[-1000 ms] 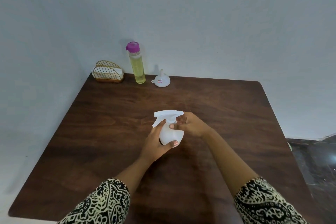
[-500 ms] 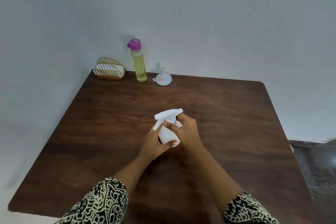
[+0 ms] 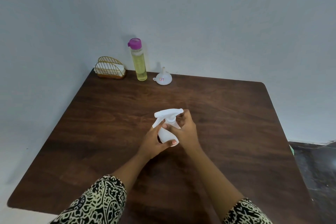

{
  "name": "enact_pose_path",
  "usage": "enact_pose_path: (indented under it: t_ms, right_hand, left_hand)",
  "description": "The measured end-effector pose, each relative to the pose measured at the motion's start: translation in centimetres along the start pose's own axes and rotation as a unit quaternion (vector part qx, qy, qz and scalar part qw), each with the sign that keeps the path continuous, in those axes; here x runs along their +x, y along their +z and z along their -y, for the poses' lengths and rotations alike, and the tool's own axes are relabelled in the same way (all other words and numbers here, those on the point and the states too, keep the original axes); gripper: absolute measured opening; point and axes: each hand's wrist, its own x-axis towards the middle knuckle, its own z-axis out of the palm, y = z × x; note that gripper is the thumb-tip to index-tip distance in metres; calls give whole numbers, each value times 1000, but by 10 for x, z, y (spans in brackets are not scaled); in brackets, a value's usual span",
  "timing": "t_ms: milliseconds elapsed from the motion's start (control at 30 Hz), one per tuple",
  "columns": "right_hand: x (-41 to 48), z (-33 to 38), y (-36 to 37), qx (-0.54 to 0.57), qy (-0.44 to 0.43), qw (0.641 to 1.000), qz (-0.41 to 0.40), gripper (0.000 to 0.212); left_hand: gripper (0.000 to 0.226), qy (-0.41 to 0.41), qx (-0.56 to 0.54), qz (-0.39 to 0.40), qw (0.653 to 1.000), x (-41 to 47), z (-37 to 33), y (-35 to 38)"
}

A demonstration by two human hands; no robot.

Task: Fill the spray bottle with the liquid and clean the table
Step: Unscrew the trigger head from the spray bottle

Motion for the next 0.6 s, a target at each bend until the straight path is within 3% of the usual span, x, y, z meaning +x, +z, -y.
enact_pose_path:
  t_ms: [67,133,267,467,533,600]
  right_hand:
    - [-3,2,9,0,-4,999,-53,36]
    - [-3,0,8,8,-15,999,-51,29]
    - [1,-8,-6,27,-13,999,41,27]
    - [3,-9,-21,28,15,985,170,37]
    - [0,-5,-17,2,10,989,150,51]
    - [-1,0,-6,-20,6,998,66,55]
  left_hand:
    - [69,-2,7,0,1000,0,0,0]
    - [72,-11,10,-2,1000,0,3,1]
    - [82,-19,9,-1,1000,1,8,1]
    - [70,-20,-2,1,1000,1,3,0]
    - [66,-13,-2,5,1000,0,-1,-1]
    - [68,-6,-6,7,1000,1,-2,-1]
